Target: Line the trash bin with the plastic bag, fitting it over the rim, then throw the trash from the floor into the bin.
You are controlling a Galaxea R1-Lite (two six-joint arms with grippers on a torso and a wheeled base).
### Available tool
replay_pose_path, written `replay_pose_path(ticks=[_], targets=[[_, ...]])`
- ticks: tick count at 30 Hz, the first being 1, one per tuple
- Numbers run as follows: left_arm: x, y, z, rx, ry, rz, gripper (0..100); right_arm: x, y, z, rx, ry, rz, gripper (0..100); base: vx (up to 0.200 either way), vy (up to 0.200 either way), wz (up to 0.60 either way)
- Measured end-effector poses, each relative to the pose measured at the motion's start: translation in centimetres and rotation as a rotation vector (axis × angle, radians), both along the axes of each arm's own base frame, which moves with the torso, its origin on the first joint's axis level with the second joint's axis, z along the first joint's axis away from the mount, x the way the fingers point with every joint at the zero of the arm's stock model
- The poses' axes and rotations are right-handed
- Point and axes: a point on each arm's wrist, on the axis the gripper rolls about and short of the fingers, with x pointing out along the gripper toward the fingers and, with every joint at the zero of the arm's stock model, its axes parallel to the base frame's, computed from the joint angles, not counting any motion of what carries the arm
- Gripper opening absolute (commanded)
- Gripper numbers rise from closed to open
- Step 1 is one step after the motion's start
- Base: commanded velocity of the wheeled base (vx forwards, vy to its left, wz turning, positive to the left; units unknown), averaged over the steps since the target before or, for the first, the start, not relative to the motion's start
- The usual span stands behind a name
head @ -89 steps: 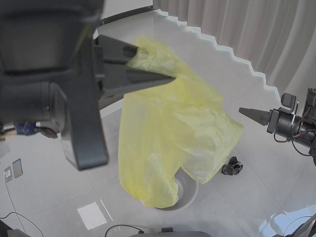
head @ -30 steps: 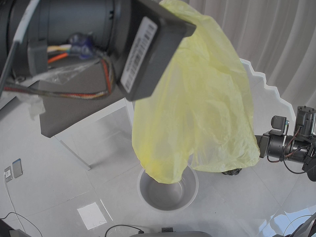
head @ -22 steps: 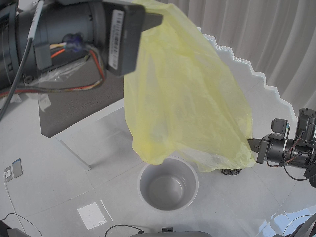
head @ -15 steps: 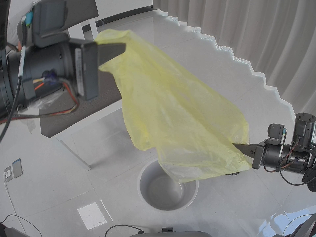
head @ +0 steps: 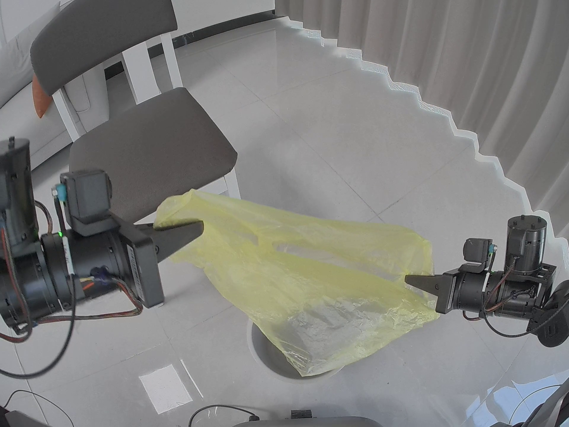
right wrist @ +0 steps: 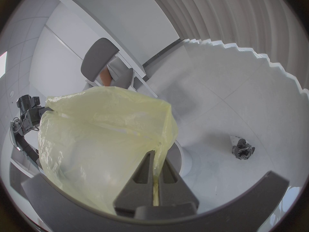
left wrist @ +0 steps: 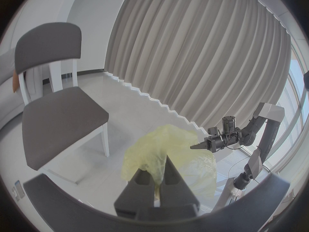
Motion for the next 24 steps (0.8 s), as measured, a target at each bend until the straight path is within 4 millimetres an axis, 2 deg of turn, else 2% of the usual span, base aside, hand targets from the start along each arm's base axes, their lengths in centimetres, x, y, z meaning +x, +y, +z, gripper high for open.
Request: replay_pose_path(ticks=[12, 20, 24], targets=[[2.3, -1.4, -4.7, -0.061, 0.106, 0.039, 0, 1.2, 0.4, -2.9, -0.039, 0.100, 0.006, 0, 0.000, 0.000, 0.00], [3.8, -2.5, -7.3, -0.050, 0.125, 0.047, 0, 2.9, 1.3, -5.4, -0.037, 0.095, 0.019, 0, 0.000, 0.000, 0.00], [4.4, -2.8, -8.9, -0.033, 0.152, 0.048, 0, 3.5, 1.6, -7.3, -0.047, 0.115, 0.029, 0, 0.000, 0.000, 0.00]])
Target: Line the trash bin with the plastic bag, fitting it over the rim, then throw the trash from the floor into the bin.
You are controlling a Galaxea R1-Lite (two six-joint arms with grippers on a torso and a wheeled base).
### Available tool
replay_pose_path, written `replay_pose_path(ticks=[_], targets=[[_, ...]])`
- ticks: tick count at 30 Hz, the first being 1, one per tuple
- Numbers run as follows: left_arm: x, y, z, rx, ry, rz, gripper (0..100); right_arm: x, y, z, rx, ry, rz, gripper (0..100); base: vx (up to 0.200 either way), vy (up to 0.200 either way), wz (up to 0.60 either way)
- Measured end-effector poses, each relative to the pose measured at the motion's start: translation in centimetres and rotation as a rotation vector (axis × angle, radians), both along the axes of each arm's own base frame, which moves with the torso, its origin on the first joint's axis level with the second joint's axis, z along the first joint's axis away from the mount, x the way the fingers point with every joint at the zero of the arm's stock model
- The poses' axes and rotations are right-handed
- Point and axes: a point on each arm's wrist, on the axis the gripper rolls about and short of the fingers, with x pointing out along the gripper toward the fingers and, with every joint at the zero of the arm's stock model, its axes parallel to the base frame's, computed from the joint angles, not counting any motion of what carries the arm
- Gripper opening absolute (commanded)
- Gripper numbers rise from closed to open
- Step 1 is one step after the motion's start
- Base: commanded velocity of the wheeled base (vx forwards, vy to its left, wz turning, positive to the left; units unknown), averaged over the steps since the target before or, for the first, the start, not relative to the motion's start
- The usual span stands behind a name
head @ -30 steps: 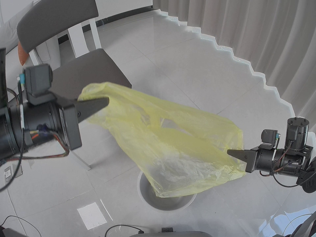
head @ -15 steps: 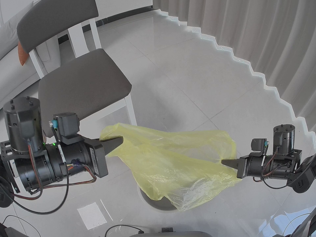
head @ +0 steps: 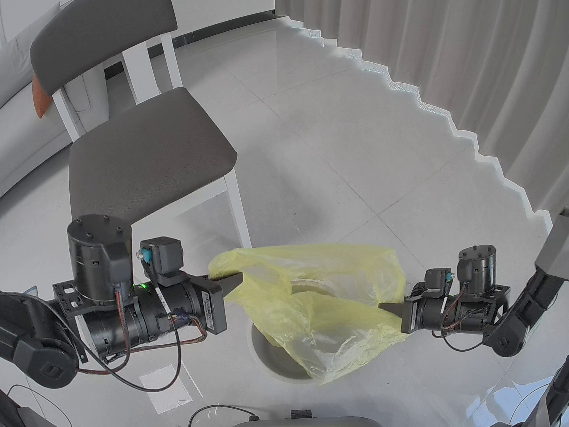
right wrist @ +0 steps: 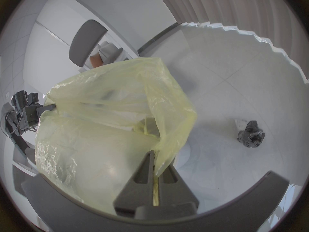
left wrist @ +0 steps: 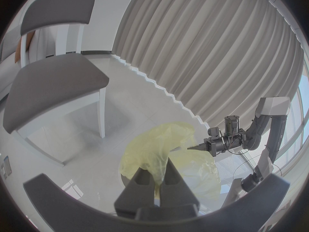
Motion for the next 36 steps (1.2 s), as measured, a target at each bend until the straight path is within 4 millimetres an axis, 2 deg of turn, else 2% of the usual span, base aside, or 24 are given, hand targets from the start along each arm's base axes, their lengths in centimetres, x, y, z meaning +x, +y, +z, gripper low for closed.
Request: replay_pose_path(ticks=[4, 10, 22, 31, 36], targets=[[0.7, -0.2, -1.9, -0.018, 0.035, 0.005, 0, 0.3, 0.3, -2.2, -0.035, 0.047, 0.018, 0, 0.000, 0.000, 0.00], [1.9, -0.7, -4.4, -0.058, 0.038, 0.021, 0, 0.5, 0.4, -4.0, -0.066, 0.086, 0.030, 0, 0.000, 0.000, 0.00], [1.6, 1.3, -9.9, -0.035, 0.099, 0.066, 0, 2.0, 2.1, -5.5, -0.072, 0.083, 0.068, 0, 0.000, 0.000, 0.00], [2.0, 0.0, -13.1, -0.051, 0.106, 0.050, 0, 3.4, 2.8, -6.4, -0.073, 0.075, 0.071, 0, 0.000, 0.000, 0.00], [1.8, -0.3, -15.6, -0.012, 0.190, 0.020, 0, 4.2, 2.2, -7.1, -0.076, 0.088, 0.046, 0, 0.000, 0.000, 0.00]])
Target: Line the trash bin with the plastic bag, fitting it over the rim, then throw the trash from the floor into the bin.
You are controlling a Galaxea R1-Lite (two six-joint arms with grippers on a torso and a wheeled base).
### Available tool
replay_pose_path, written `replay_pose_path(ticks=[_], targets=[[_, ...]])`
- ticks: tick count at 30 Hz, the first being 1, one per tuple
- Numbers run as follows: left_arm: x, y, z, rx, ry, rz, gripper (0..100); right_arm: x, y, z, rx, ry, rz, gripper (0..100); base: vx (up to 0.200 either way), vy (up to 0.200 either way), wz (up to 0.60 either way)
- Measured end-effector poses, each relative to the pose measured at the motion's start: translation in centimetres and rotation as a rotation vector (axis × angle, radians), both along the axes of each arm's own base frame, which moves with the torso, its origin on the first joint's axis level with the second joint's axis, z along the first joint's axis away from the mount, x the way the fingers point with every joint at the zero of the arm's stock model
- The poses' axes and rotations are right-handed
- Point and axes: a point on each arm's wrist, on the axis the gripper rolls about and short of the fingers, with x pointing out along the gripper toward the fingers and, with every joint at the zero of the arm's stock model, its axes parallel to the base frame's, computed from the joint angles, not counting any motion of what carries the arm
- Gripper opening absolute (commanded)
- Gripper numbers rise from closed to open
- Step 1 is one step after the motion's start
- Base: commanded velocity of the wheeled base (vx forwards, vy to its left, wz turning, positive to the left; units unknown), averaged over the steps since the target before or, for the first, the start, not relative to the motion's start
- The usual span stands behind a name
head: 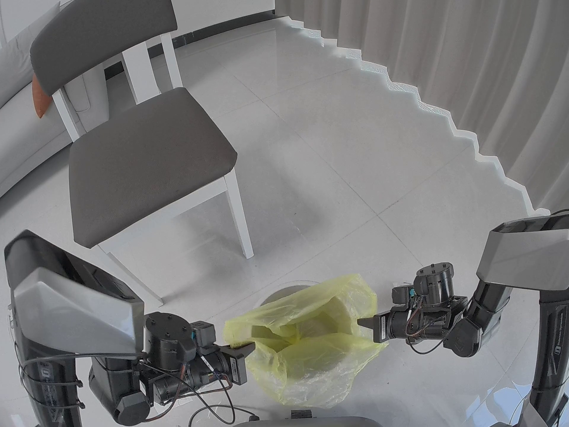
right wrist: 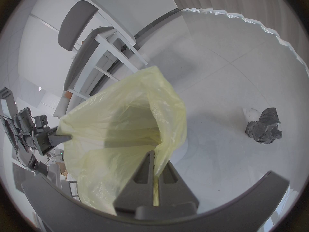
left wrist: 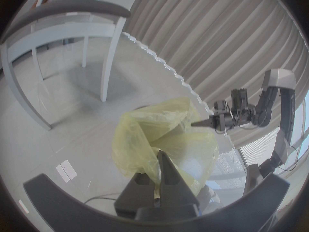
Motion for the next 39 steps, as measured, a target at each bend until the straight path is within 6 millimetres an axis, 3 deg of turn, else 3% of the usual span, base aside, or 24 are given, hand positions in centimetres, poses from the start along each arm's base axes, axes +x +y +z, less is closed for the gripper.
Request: replay_pose_path(ticks=[9, 16, 17, 25, 36, 37, 39], targets=[[-0.1, 1.1, -2.3, 0.048, 0.098, 0.012, 0, -0.4, -0.3, -0.8, -0.014, 0.027, -0.002, 0, 0.000, 0.000, 0.00], [-0.2, 0.9, -2.8, 0.061, 0.110, 0.002, 0, -1.1, -0.6, -1.6, -0.056, 0.037, 0.027, 0, 0.000, 0.000, 0.00], [-0.2, 0.9, -2.8, 0.061, 0.109, 0.003, 0, -1.3, -0.7, -1.7, -0.065, 0.038, 0.032, 100, 0.000, 0.000, 0.00], [-0.4, 0.6, -2.3, 0.053, 0.093, -0.009, 0, -2.3, -2.1, -2.0, -0.098, 0.031, 0.034, 100, 0.000, 0.000, 0.00], [0.1, 0.5, -1.9, 0.036, 0.069, 0.006, 0, -1.6, -1.7, 0.3, -0.045, -0.123, 0.030, 100, 0.000, 0.000, 0.00], [0.1, 0.5, -1.9, 0.037, 0.069, 0.007, 100, -1.4, -1.6, 0.5, -0.040, -0.134, 0.033, 100, 0.000, 0.000, 0.00], [0.1, 0.5, -1.9, 0.038, 0.066, 0.012, 100, -1.0, -1.1, 1.1, -0.033, -0.155, 0.043, 100, 0.000, 0.000, 0.00]])
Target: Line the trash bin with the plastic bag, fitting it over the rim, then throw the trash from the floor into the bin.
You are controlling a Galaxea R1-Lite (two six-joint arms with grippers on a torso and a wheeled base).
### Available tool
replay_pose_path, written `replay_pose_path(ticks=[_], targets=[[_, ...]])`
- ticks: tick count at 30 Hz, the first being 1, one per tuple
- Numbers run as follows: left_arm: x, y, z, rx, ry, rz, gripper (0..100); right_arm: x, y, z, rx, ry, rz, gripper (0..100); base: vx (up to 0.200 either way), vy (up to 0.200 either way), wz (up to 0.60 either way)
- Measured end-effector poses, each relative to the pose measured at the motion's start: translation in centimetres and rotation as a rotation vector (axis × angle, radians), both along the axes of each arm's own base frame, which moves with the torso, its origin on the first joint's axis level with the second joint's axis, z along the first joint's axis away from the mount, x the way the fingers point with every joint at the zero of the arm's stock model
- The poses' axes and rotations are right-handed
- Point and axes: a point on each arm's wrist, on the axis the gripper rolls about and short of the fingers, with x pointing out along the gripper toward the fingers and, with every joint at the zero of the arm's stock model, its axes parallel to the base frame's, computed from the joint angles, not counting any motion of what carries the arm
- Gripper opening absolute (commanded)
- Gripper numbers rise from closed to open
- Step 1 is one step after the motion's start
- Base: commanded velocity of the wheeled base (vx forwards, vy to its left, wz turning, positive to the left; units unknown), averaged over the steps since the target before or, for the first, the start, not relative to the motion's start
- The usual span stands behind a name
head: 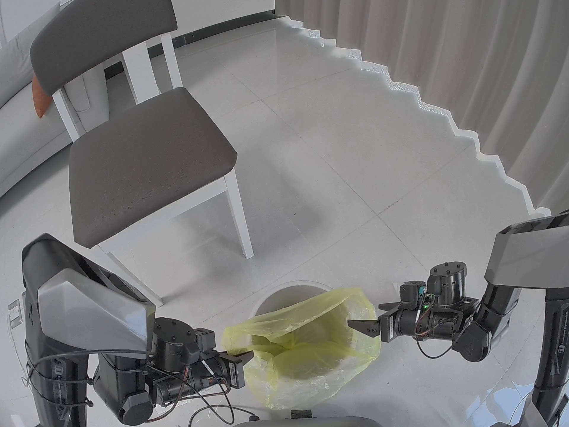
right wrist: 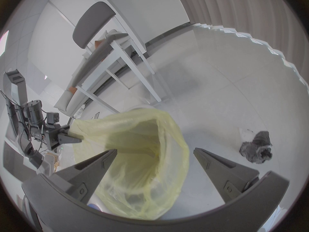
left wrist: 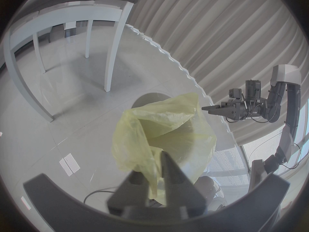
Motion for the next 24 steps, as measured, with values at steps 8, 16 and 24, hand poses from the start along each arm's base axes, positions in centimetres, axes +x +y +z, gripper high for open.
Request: replay_pose_path(ticks=[8, 16, 24], targets=[[-0.1, 0.1, 0.0, 0.018, -0.008, 0.020, 100, 1.6, 2.3, 1.2, -0.021, -0.035, 0.068, 100, 0.000, 0.000, 0.00], [-0.9, 1.2, 0.2, 0.081, -0.010, 0.094, 100, 2.3, 2.6, 2.0, -0.038, -0.084, 0.086, 100, 0.000, 0.000, 0.00], [-1.0, 1.7, -0.2, 0.304, -0.125, 0.092, 100, 2.0, 2.0, 2.5, -0.037, -0.090, 0.072, 100, 0.000, 0.000, 0.00]])
